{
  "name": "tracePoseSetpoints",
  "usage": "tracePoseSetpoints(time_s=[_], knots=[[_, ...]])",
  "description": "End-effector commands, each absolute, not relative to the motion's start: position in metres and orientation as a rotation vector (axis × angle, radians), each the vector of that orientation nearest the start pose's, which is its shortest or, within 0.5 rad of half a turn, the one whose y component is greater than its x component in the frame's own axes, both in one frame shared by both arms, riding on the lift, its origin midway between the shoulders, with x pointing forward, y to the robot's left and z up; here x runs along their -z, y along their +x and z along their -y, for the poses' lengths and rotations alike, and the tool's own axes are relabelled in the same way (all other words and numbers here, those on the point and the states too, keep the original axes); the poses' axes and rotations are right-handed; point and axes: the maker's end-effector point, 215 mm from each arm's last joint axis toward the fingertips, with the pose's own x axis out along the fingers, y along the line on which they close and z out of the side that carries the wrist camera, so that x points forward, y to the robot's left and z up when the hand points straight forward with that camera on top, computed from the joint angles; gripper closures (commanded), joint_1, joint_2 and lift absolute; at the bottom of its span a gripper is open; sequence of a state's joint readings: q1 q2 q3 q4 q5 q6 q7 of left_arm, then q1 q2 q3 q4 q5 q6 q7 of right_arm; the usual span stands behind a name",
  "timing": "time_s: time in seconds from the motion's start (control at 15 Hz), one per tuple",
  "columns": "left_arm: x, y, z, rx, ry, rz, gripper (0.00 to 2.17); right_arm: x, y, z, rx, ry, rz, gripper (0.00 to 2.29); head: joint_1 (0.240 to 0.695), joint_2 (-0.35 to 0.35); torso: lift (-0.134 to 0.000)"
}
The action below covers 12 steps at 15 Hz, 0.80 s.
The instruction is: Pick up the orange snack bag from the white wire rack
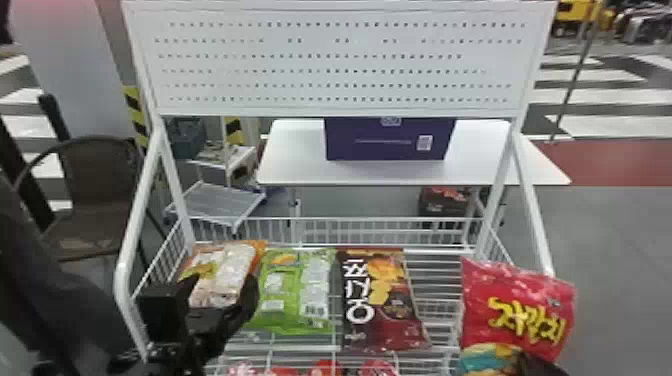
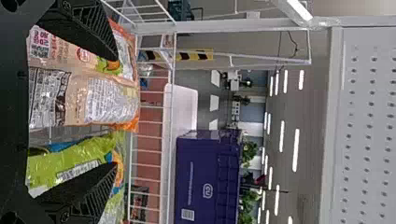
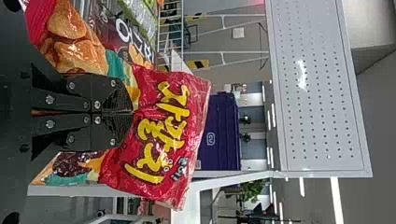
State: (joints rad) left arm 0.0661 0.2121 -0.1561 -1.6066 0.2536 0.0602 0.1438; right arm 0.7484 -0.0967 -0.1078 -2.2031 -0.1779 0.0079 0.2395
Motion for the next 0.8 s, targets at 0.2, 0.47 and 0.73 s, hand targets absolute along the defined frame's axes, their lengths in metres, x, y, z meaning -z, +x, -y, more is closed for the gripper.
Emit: tracePoseSetpoints(time_s=[0.2, 0.47, 0.73], knots=[[0.425, 0.589, -0.264, -0.022, -0.018, -0.197, 0.09, 0.349, 0.369, 0.234, -0.205, 0.047, -0.117, 2.22, 0.499, 0.0, 0.0], [0.43, 0.589, -0.267, -0.023, -0.017, -0.207, 0.39, 0.347, 0.368, 0.234, -0.205, 0.047, -0.115, 2.22, 0.499, 0.0, 0.0], [0.433, 0.584, -0.273, -0.047, -0.016, -0.211, 1.84, 0.346, 0.367, 0.236, -0.201, 0.047, -0.115, 2.22, 0.499, 0.0, 0.0]])
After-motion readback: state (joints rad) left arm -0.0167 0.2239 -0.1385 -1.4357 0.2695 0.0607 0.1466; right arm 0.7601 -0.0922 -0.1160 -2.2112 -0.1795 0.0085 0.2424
